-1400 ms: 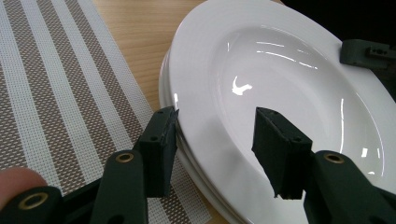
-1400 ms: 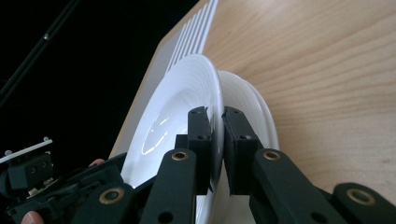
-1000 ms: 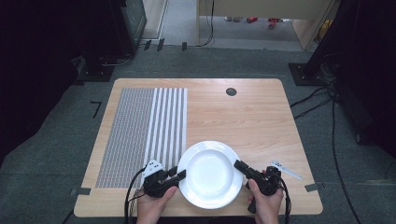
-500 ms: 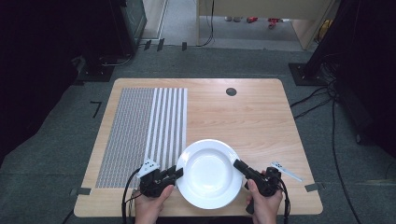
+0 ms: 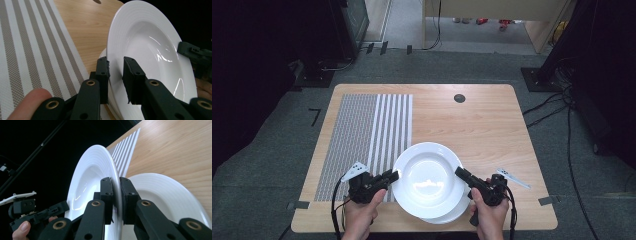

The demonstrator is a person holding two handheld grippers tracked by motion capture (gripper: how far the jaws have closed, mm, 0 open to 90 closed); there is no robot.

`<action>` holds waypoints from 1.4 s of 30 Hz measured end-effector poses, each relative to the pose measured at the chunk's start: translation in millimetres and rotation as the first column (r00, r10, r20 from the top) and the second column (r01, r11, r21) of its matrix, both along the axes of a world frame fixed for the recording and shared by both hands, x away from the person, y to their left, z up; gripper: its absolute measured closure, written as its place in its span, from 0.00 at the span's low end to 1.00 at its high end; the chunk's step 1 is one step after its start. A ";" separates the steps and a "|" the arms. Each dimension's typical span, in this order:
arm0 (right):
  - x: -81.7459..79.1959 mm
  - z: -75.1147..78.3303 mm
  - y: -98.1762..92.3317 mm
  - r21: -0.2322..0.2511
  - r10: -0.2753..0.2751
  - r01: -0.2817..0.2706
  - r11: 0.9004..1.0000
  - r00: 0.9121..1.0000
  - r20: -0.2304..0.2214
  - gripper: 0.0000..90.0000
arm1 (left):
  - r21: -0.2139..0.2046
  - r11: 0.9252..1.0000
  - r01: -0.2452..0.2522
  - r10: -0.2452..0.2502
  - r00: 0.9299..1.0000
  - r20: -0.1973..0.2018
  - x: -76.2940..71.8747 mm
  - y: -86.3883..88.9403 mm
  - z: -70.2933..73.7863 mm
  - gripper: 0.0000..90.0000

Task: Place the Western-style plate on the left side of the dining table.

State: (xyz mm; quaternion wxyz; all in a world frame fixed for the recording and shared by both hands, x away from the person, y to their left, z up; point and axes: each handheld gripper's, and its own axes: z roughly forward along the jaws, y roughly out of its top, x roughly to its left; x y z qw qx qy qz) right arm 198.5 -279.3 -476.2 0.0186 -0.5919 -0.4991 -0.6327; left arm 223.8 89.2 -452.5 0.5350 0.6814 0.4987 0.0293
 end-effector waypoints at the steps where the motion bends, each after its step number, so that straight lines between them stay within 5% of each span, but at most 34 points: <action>1: 1.7 1.6 2.3 0.000 0.001 -0.001 1.000 1.000 -0.002 0.92 | 0.000 1.000 0.001 -0.001 1.000 0.000 2.1 2.9 1.7 0.84; 10: 24.5 13.9 30.4 0.040 0.017 -0.017 0.999 1.000 0.000 0.92 | -0.030 0.999 -0.027 0.028 0.999 0.022 21.1 33.6 21.9 0.86; 28: 93.1 41.4 93.0 0.026 0.093 -0.092 0.995 0.995 -0.034 0.92 | -0.046 0.993 -0.112 0.113 0.993 0.022 67.1 94.6 42.8 0.86; 35: 122.7 39.2 117.1 0.032 0.129 -0.127 0.991 0.989 -0.070 0.92 | -0.068 0.983 -0.170 0.171 0.985 0.016 86.7 118.7 37.4 0.86; 42: 154.7 29.6 142.3 0.034 0.159 -0.156 0.987 0.977 -0.143 0.93 | -0.086 0.970 -0.229 0.226 0.973 -0.042 108.2 140.9 17.5 0.86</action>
